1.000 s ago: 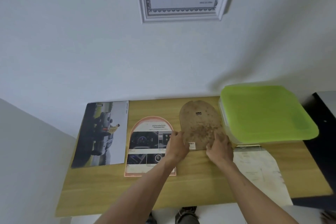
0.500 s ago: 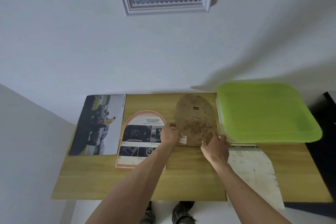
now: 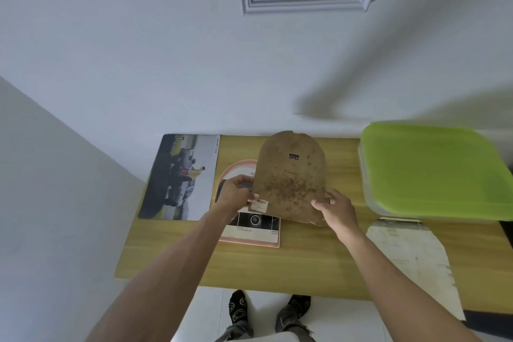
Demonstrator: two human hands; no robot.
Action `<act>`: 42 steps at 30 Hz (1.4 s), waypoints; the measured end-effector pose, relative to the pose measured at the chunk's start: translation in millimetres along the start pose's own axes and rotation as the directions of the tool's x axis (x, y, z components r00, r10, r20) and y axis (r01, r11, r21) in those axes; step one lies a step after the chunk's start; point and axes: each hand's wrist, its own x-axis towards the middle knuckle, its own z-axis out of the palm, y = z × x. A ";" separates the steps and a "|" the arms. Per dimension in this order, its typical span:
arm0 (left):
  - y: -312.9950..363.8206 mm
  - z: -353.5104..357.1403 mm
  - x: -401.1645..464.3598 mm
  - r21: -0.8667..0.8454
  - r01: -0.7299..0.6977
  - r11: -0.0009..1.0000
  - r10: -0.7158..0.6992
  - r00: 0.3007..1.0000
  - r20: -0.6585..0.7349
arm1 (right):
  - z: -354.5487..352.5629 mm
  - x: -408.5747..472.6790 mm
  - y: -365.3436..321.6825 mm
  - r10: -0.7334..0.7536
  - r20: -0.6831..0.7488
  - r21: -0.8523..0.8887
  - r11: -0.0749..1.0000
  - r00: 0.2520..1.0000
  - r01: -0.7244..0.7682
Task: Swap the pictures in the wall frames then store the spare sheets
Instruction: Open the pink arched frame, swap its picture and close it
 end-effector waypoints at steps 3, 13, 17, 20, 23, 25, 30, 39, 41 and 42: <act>-9.7 -31.0 -0.3 0.174 -0.082 0.981 0.095 0.993 -0.069 | 29.5 -11.0 -4.7 -0.054 0.028 -0.075 0.996 0.998 0.056; -56.4 -94.2 -1.3 0.446 -0.124 0.887 0.175 0.982 -0.075 | 100.1 -45.0 -5.5 -0.081 0.054 -0.164 0.983 0.995 0.089; -70.2 -97.6 -1.3 0.484 -0.141 0.864 0.178 0.984 -0.030 | 106.0 -51.6 -0.6 -0.074 0.006 -0.222 0.972 0.997 0.074; -76.6 -97.0 0.6 0.488 -0.171 0.856 0.201 0.980 -0.010 | 107.3 -53.8 1.3 -0.073 -0.013 -0.254 0.965 0.997 0.067; -85.0 -99.2 7.3 0.499 -0.198 0.844 0.220 0.975 0.013 | 111.0 -55.6 2.7 -0.073 -0.032 -0.293 0.954 0.997 0.061; -88.9 -100.6 9.3 0.533 -0.214 0.819 0.228 0.973 0.039 | 112.3 -56.7 3.7 -0.074 -0.036 -0.310 0.949 0.997 0.059; -100.7 -99.9 14.0 0.622 -0.179 0.762 0.213 0.977 0.020 | 112.0 -57.8 2.9 -0.062 -0.023 -0.340 0.939 0.998 0.051; -91.0 -100.1 12.2 0.769 -0.290 0.569 0.273 0.949 0.156 | 115.0 -56.1 3.4 -0.181 0.029 -0.655 0.740 0.983 0.156; -84.4 -98.4 9.0 0.822 -0.314 0.475 0.257 0.943 0.212 | 113.1 -57.9 -4.1 -0.181 0.085 -0.770 0.612 0.980 0.179; -80.8 -96.6 7.7 0.838 -0.323 0.440 0.251 0.940 0.230 | 113.3 -58.9 -10.1 -0.162 0.116 -0.816 0.547 0.980 0.187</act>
